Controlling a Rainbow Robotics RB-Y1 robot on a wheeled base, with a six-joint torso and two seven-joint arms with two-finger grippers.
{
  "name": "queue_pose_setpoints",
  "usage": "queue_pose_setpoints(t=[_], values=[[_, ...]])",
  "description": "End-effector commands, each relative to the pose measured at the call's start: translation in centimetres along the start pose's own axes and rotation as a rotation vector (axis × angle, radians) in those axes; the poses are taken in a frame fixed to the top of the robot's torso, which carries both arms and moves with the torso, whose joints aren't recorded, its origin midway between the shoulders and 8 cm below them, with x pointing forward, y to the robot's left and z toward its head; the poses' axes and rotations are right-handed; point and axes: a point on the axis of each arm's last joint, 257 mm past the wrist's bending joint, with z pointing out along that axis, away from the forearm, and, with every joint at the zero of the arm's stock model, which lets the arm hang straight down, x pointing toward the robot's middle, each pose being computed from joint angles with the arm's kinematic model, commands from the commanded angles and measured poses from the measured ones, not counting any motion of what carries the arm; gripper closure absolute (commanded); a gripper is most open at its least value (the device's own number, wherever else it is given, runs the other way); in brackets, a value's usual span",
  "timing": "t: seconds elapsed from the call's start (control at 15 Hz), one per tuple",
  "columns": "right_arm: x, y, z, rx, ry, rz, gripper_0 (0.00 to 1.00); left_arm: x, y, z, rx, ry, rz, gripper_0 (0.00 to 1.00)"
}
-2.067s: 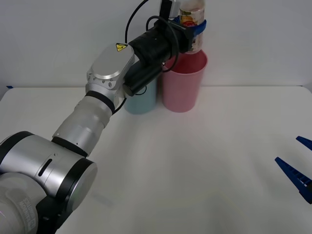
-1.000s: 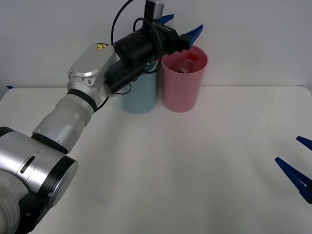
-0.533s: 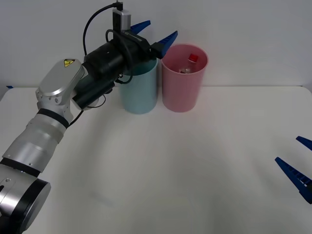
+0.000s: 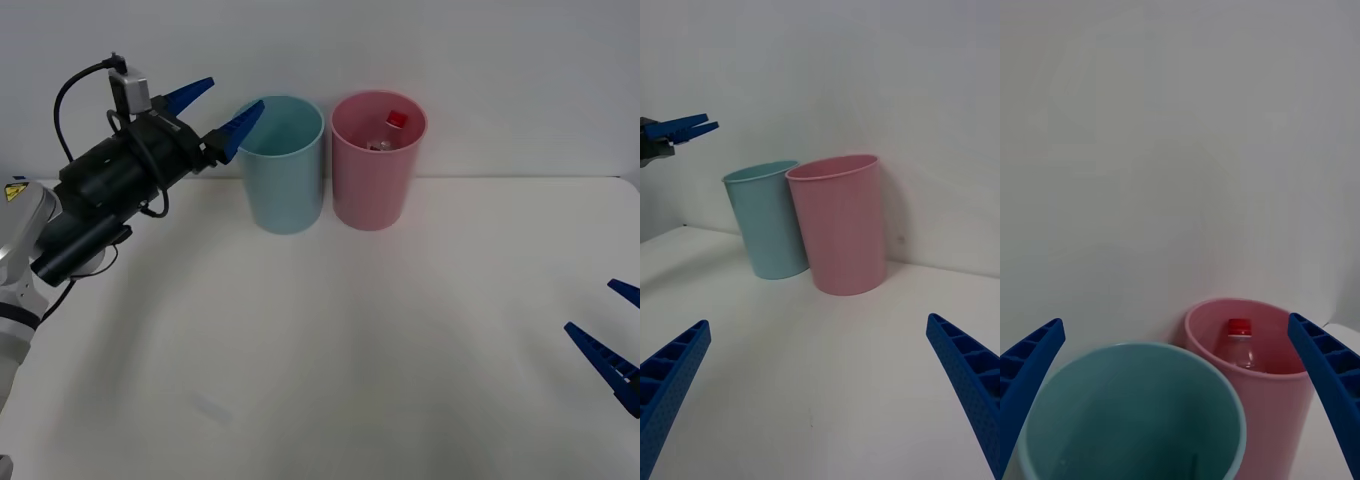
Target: Grasp the object on the table and drop it into the matching bin: aluminum can to the light blue bin, PET bottle to the pink bin.
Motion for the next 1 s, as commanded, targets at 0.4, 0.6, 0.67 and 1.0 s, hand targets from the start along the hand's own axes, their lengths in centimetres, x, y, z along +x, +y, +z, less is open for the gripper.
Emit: queue_pose_setpoints(t=[0.4,0.6,0.67,1.0], values=[[0.0,0.0,0.0,0.0,0.0,0.0,0.0,1.3,4.0,-14.0,-0.012,0.093,0.12,0.0],[0.0,0.0,0.0,0.0,0.0,0.0,0.0,2.0,4.6,-18.4,0.002,0.16,0.149,0.0],[0.0,0.0,0.0,0.0,0.0,0.0,0.0,2.1,4.6,-19.5,0.007,0.175,0.153,0.0],[0.0,0.0,0.0,0.0,0.0,0.0,0.0,3.2,4.4,-24.8,-0.003,0.222,0.183,0.0]])
